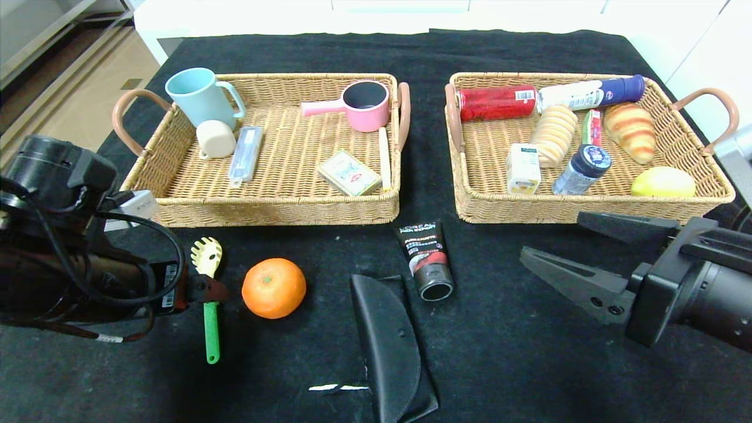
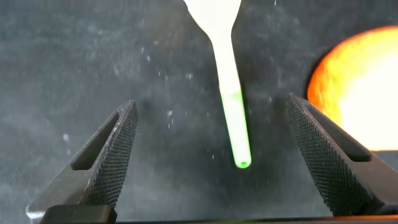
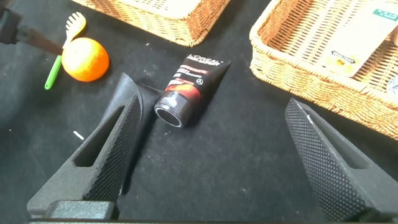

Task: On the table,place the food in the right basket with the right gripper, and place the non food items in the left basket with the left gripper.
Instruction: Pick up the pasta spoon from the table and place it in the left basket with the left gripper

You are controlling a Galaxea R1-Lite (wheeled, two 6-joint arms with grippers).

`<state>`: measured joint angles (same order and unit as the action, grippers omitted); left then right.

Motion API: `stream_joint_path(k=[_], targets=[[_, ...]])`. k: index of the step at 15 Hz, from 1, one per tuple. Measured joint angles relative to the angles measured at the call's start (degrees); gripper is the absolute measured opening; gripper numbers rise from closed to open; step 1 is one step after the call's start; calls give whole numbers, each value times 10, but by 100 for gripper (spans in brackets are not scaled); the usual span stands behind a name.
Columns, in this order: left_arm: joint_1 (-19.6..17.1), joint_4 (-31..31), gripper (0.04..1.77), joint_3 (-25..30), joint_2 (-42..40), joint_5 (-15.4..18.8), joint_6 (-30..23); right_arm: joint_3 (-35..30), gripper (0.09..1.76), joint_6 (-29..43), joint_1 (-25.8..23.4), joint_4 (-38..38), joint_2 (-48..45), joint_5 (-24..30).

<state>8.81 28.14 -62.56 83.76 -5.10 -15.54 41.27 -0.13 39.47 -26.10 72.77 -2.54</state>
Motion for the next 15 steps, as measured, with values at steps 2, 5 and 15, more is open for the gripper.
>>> stream_joint_path(k=[2, 5, 15], targets=[[0, 0, 172, -7, 12, -1, 0, 0, 170, 0, 0, 0, 0, 0], [-4, 0, 172, -12, 29, -11, 0, 0, 170, 0, 0, 0, 2, 0], [-11, -1, 113, -4, 50, -13, -5, -1, 170, 0, 0, 0, 6, -2]])
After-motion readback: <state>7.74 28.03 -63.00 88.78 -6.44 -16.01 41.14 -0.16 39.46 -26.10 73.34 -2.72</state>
